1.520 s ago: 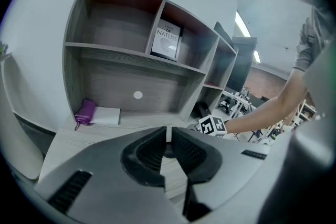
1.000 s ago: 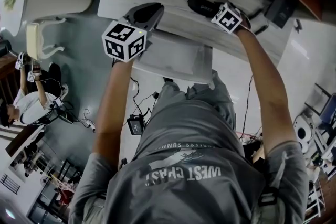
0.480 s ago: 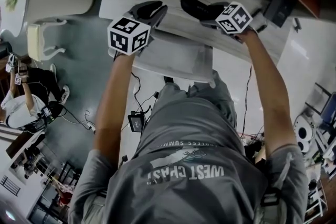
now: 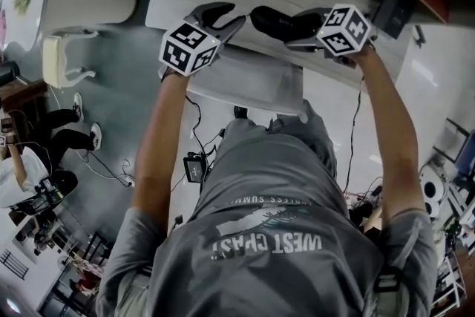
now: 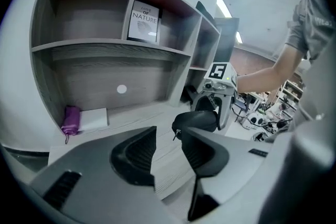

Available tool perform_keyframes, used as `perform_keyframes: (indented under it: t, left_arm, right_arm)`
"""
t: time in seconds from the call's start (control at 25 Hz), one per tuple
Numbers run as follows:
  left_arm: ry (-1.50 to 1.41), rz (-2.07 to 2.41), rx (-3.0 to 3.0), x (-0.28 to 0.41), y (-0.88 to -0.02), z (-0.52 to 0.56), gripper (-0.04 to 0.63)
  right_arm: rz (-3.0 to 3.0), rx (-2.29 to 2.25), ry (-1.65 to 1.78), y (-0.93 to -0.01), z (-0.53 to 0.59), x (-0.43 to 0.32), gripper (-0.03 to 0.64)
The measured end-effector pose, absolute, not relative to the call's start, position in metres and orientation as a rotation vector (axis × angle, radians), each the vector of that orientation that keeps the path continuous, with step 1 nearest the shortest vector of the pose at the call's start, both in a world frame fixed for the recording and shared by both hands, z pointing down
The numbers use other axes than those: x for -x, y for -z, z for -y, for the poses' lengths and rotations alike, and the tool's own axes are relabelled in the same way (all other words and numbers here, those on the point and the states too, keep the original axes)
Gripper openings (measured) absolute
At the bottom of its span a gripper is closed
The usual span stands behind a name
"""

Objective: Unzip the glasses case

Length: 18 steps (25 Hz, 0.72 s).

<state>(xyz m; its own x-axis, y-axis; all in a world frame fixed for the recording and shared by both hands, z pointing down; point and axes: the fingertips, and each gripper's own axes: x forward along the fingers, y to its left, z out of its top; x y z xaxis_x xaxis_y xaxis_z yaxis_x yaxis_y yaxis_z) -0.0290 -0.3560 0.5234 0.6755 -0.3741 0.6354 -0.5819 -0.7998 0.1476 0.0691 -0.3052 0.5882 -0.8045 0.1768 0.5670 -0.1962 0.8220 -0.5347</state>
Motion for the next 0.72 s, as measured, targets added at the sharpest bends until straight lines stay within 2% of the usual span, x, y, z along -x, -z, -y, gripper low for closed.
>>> perform_keyframes:
  t: [0.48,0.56,0.72]
  left_arm:
    - [-0.908,0.543,-2.731,0.013,-0.497,0.327,0.137]
    - [-0.901,0.521,-2.773,0.010,-0.490,0.322,0.122]
    - [-0.912,0.485,-2.842,0.006,-0.478,0.314,0.023]
  right_arm:
    - [2.424,0.109,-0.841,-0.531,0.282,-0.073,0.336]
    - [2.427,0.127,-0.834,-0.524,0.277,-0.074,0.336]
    - [2.426,0.141,-0.810,-0.514,0.271,-0.074,0.337]
